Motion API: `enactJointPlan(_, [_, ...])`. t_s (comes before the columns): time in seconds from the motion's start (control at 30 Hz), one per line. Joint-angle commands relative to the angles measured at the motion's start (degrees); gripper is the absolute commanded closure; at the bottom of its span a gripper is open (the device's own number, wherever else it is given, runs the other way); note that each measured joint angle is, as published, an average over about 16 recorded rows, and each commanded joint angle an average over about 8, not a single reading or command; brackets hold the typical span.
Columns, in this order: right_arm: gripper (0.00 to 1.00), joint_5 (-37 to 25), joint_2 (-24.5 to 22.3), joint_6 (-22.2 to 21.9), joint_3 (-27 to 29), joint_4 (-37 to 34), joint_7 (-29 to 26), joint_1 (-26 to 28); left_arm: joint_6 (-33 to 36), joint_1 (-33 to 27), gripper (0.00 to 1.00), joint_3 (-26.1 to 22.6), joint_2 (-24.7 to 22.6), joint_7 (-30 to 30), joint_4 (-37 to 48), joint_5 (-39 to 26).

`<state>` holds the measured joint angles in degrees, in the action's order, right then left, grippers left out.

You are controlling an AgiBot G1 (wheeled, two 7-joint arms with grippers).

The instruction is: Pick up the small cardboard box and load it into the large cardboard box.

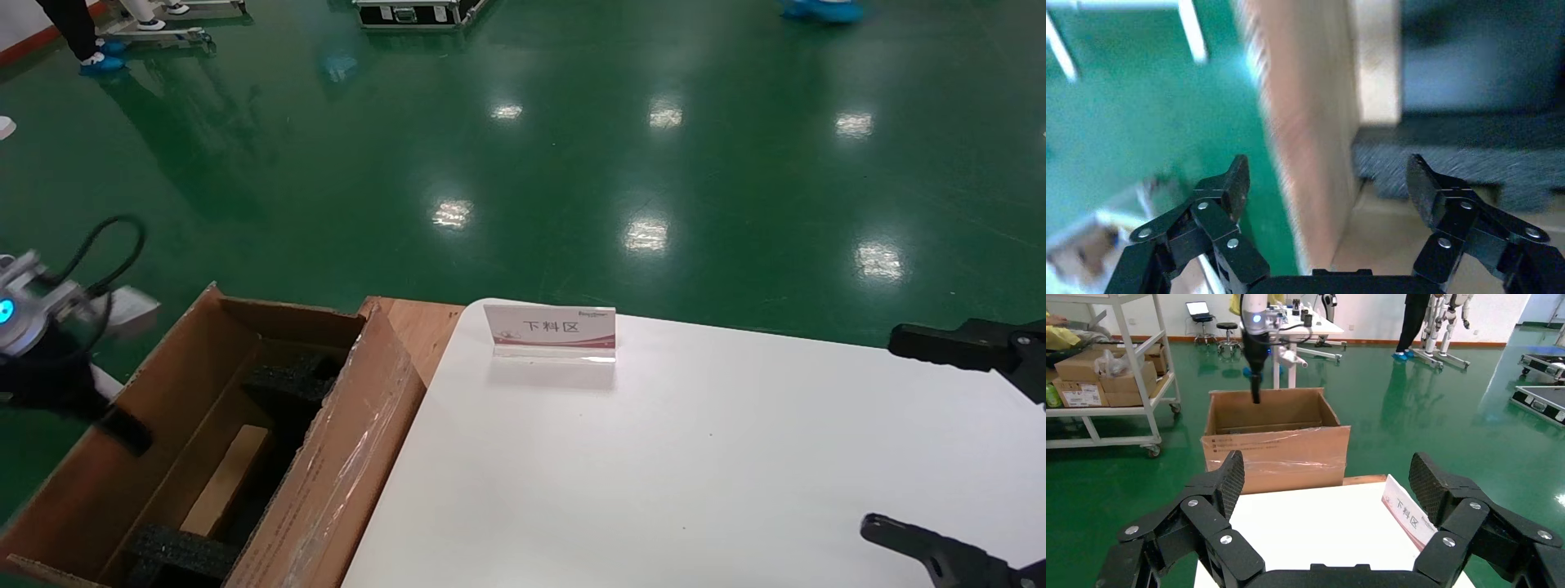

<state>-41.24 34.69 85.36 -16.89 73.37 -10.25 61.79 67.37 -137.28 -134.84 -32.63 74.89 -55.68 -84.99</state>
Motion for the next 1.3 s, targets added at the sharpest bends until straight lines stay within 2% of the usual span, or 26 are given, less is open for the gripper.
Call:
enactJointPlan(0.03, [0.00,0.00,0.00,0.00,-0.01,-0.01,0.01,0.01,-0.34,-1.11,0.00,0.43,-0.25,-1.23,-1.59,-0.23])
enactJointPlan(0.37, [0.00,0.02,-0.01,0.00,-0.04,-0.02,0.02,0.02,-7.12,-10.11,0.00,5.47,4.01,-7.35,-16.99,-0.55])
enactJointPlan(0.63, [0.00,0.03,-0.02,-0.02,-0.02,-0.04,0.04,0.01,-8.51,-10.99,0.00,8.29,4.73,-8.70,-22.18,0.26])
enactJointPlan(0.8, [0.00,0.04,-0.02,-0.02,-0.03,-0.07,0.05,0.02,-7.16,-6.30,0.00,14.71,4.36,-11.90,-22.60,2.71])
enactJointPlan(1.3, [0.00,0.00,0.01,0.00,0.06,-0.06,0.02,-0.01,-0.35,15.62,0.00,42.54,2.56,-25.86,-21.34,13.51])
